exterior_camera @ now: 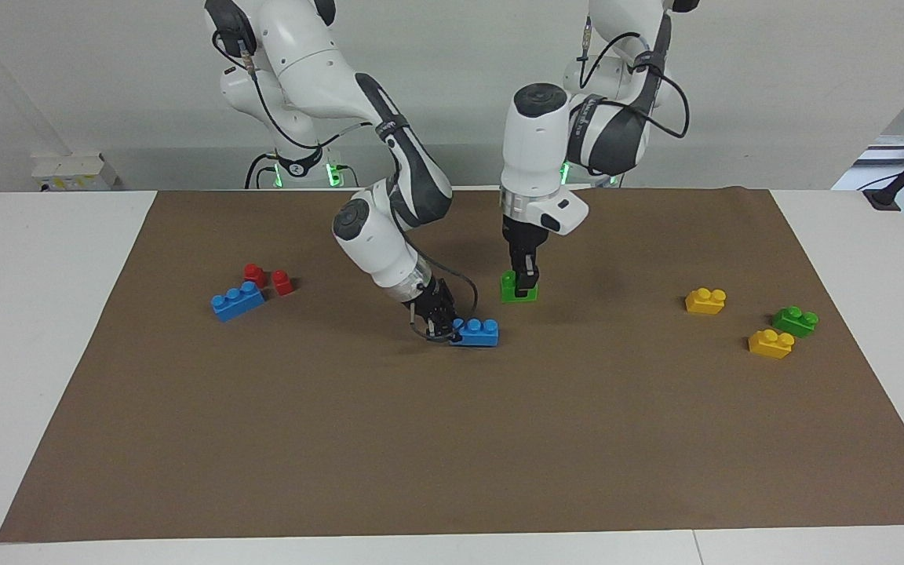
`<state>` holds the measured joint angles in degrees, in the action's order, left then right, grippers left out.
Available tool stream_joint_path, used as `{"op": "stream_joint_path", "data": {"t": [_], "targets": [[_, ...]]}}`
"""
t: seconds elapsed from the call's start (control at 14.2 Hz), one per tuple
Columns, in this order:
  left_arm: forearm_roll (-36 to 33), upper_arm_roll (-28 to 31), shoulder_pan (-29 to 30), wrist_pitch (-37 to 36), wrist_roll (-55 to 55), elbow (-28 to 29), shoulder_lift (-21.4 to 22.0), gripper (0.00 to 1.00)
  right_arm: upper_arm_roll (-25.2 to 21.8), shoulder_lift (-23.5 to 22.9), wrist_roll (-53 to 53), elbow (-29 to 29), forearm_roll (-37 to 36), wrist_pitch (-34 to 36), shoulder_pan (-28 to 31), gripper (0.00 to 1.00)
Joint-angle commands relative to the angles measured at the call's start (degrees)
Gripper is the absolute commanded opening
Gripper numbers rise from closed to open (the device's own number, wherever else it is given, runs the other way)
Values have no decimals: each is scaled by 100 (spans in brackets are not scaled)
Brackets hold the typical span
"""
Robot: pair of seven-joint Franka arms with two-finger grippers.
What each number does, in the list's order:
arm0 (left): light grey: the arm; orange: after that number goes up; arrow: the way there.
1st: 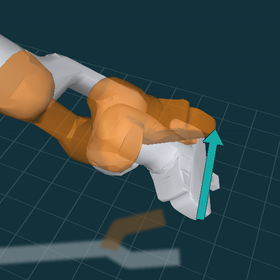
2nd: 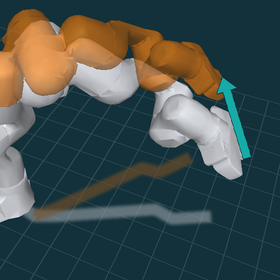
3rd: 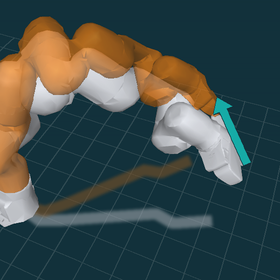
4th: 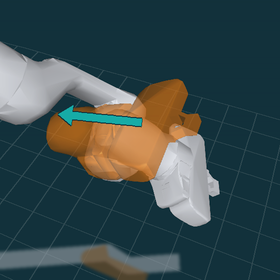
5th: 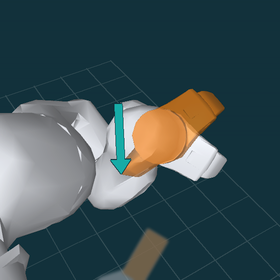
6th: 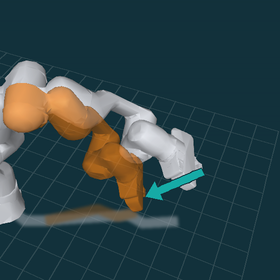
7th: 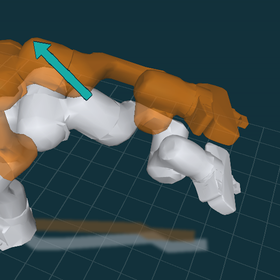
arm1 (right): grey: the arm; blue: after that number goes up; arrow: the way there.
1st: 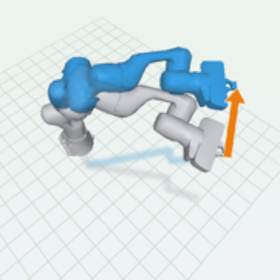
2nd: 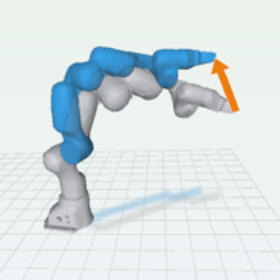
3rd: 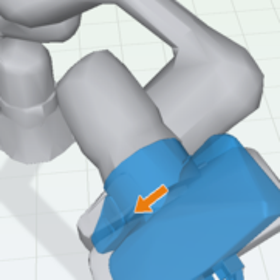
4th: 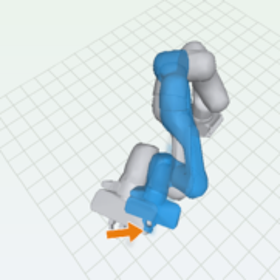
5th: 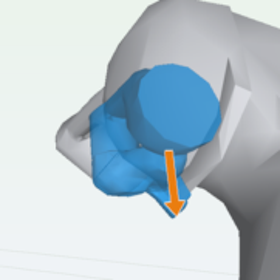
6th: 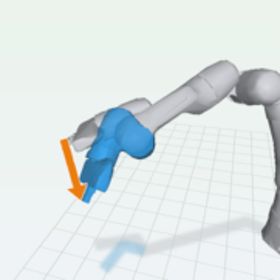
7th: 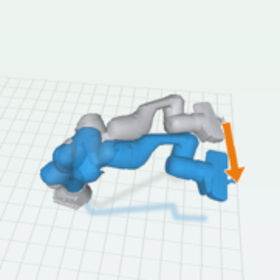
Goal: Remove green block with left arm and hold with right
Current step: 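Pull the bricks apart, green in the left gripper, blue in the right gripper, then lower the blue brick with the right gripper while the left gripper carries the green brick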
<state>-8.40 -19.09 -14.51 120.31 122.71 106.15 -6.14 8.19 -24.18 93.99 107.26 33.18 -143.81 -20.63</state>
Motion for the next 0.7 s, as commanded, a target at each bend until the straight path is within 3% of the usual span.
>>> {"op": "stream_joint_path", "data": {"t": [0.0, 0.35, 0.63], "targets": [[575, 11, 552, -516, -1307, 28, 445, 0, -124, 351, -361, -380, -1011, 1202, 610, 0], [1437, 63, 1730, -1316, -3689, -42, 947, 0, -133, 669, -3180, -390, -1191, 2462, 2437, 0], [1456, 81, 2329, -1643, -5157, -218, 930, 0, -133, 660, -4088, -198, -911, 2910, 3440, 0]]}}
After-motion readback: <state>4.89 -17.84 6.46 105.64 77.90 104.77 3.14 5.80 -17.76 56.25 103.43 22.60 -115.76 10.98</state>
